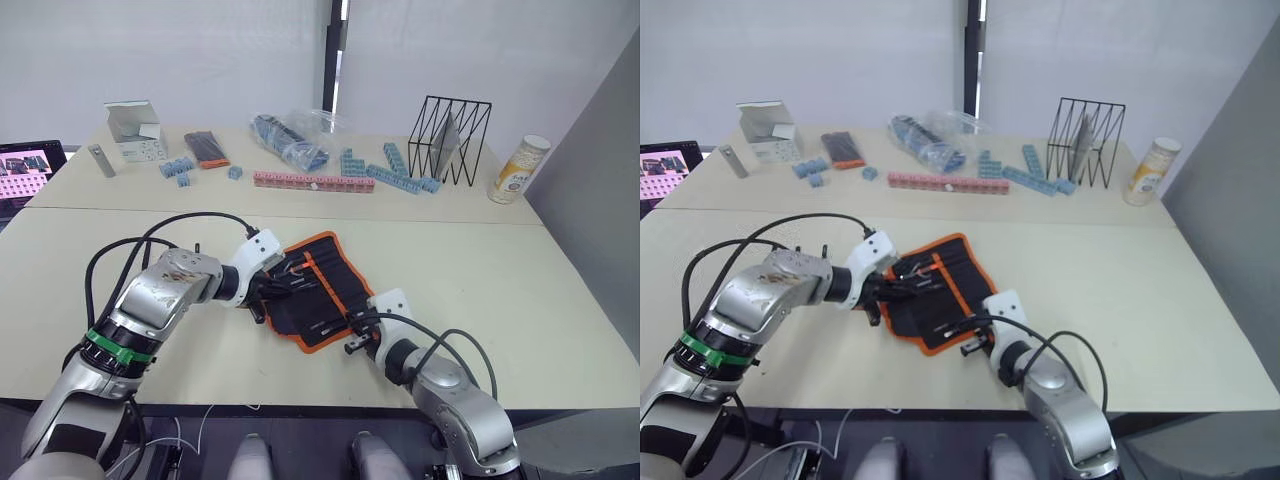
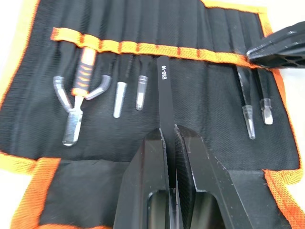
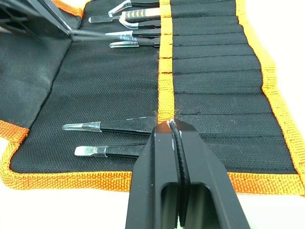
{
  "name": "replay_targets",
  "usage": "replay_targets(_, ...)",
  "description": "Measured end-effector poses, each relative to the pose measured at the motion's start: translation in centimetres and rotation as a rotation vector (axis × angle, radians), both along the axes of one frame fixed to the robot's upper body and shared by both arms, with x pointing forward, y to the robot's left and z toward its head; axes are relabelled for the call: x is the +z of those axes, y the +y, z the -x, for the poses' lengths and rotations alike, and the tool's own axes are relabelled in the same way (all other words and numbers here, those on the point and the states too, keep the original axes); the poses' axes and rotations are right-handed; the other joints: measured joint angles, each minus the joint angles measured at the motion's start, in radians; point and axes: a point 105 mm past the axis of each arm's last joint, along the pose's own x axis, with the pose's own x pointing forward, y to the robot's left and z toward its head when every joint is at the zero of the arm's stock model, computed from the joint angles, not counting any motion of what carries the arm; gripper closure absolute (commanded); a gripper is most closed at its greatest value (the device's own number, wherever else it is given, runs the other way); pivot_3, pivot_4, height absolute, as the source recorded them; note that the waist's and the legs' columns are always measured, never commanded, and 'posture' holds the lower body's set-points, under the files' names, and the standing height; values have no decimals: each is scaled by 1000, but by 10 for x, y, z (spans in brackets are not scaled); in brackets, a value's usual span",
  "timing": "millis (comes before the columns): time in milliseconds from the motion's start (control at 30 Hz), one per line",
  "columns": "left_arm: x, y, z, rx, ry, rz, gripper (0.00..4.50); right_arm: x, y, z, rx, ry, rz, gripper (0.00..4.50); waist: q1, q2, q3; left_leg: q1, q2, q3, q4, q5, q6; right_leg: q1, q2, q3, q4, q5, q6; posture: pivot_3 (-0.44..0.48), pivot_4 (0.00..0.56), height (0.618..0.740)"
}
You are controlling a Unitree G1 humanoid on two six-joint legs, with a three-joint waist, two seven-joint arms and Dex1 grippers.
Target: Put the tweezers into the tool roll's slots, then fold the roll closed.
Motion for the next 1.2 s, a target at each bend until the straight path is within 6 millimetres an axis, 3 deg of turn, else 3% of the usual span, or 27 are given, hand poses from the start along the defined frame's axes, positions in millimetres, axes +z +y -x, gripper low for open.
replay_targets(267, -8, 1, -1, -3, 33, -14, 4476, 1, 0, 0, -9, -5, 1, 4500, 1, 0, 0, 0, 0, 0, 0, 0, 0, 0, 0, 0, 0, 0, 0, 0, 150, 663)
replay_targets(800, -6, -19, -14, -43, 1, -23, 4476, 1, -1, 1, -13, -5, 10, 4500, 2, 0, 0, 0, 0, -1, 0, 0, 0, 1, 0, 0, 0, 0, 0, 0, 150, 663)
replay_targets(1200, -13, -51, -35, -83, -44, -13, 4476, 2, -1, 1, -8, -3, 16, 4500, 10, 0, 0, 0, -1, -1, 1, 0, 0, 3, 0, 0, 0, 0, 1, 0, 150, 663)
